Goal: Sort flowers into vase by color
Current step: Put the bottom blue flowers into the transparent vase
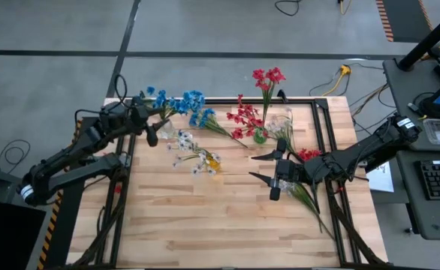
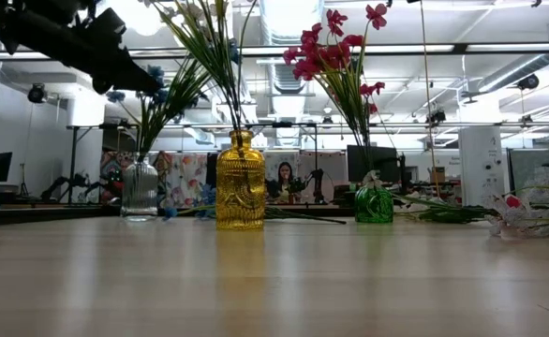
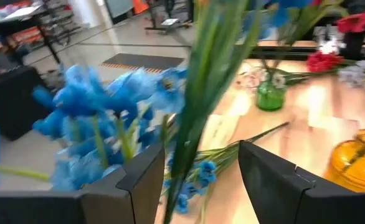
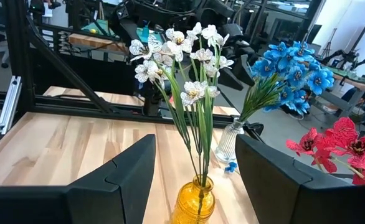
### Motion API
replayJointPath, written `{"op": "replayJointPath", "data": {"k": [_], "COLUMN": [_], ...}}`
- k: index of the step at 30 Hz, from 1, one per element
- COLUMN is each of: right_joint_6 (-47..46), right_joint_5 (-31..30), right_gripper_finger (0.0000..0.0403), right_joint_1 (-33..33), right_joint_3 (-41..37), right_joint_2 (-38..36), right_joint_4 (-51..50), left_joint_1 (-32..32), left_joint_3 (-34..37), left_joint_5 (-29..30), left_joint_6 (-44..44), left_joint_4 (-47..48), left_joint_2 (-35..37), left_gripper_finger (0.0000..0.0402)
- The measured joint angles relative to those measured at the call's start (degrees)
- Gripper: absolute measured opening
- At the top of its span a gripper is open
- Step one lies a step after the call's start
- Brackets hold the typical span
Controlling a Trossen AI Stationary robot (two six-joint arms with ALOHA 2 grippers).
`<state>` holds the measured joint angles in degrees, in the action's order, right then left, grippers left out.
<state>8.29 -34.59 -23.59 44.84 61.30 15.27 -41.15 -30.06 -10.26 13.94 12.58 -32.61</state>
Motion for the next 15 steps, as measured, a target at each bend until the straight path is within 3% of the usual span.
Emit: {"op": "replayJointPath", "data": {"k": [5, 10, 15], "right_joint_6": [-0.04, -0.15, -0.15], "right_joint_5": [0.0, 0.0, -0.01], "right_gripper_finger": [0.0215, 0.0215, 0.0215], "right_joint_1": [0.0, 0.0, 0.16], "right_joint_3": [0.0, 0.0, 0.0], "right_joint_2": [0.0, 0.0, 0.0], "right_joint_4": [0.0, 0.02, 0.02], "left_joint_1": [3.83, 7.36, 10.3], "left_joint_3": [0.21, -0.22, -0.24], "left_joint_5": [0.35, 8.84, 9.8], "left_joint_6": [2.99, 5.58, 5.9], "left_joint_4": [-0.07, 0.2, -1.08], "left_joint_2": [-0.01, 0.12, -1.82], "left_gripper_finger": [0.019, 0.019, 0.019]}}
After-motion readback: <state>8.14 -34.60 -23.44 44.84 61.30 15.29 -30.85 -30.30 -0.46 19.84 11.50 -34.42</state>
